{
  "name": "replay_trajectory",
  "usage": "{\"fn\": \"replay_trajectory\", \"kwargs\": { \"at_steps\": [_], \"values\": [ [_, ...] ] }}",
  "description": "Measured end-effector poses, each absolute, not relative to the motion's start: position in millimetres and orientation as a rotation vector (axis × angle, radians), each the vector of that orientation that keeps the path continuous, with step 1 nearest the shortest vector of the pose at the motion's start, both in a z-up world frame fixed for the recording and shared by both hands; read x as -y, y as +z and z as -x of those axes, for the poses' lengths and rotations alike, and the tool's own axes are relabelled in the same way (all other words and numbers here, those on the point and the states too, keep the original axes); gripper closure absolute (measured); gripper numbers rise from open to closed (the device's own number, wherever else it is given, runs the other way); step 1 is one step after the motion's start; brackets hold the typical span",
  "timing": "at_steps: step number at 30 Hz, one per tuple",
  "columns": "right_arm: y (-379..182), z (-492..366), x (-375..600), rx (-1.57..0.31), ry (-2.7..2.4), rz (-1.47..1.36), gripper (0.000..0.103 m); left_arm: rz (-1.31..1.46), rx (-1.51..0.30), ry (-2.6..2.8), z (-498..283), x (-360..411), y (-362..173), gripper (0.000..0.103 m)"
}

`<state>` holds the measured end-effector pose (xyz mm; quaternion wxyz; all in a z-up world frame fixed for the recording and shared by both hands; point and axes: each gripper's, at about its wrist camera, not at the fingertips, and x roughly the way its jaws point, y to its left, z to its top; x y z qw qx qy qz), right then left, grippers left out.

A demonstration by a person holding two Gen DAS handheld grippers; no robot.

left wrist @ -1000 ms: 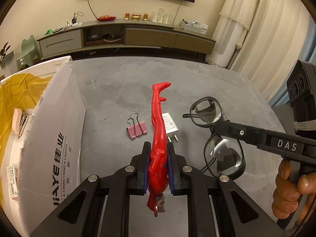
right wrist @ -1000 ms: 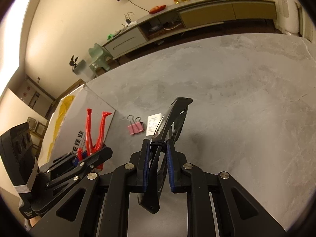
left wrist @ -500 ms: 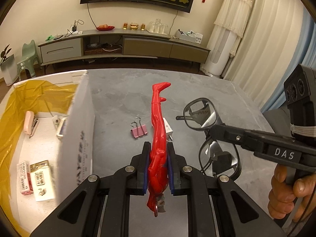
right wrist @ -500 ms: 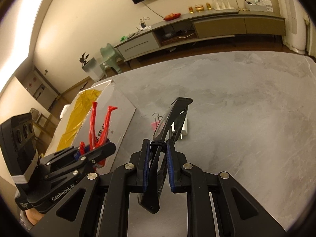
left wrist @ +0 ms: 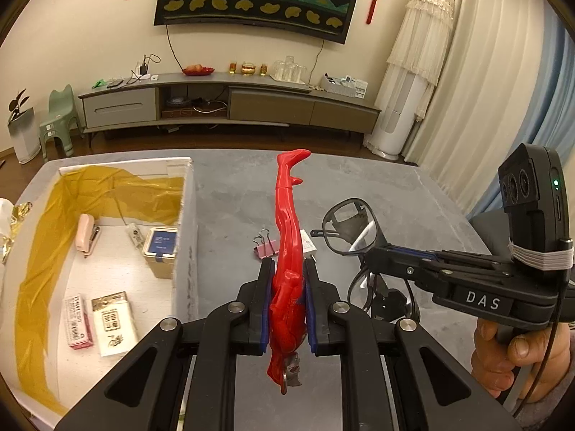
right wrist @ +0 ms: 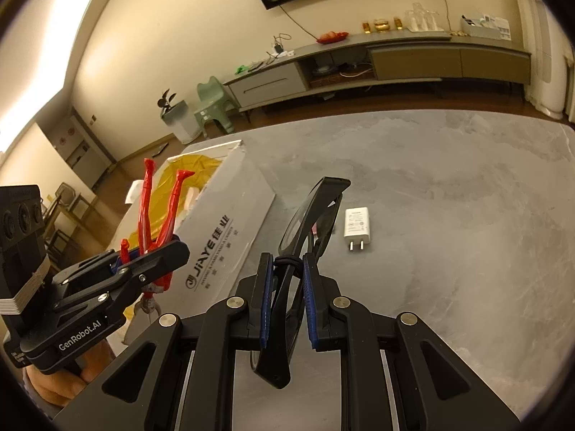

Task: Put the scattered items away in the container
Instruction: 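Lift the red lanyard and glasses toward the yellow-lined box with both grippers, then carry the red lanyard and black glasses over the yellow-lined box with both grippers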

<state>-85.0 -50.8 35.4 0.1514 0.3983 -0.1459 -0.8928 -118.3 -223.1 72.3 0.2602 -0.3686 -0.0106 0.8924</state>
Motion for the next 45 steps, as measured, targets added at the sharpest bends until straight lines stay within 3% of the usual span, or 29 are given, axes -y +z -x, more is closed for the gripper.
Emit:
{"fn": "replay_trajectory", "kwargs": {
  "at_steps": [45],
  "values": [
    [98,18,150,0.047,-2.589,-0.909,0.086,0.893,0.056,2.544,77,297,120,0.087]
  ]
}}
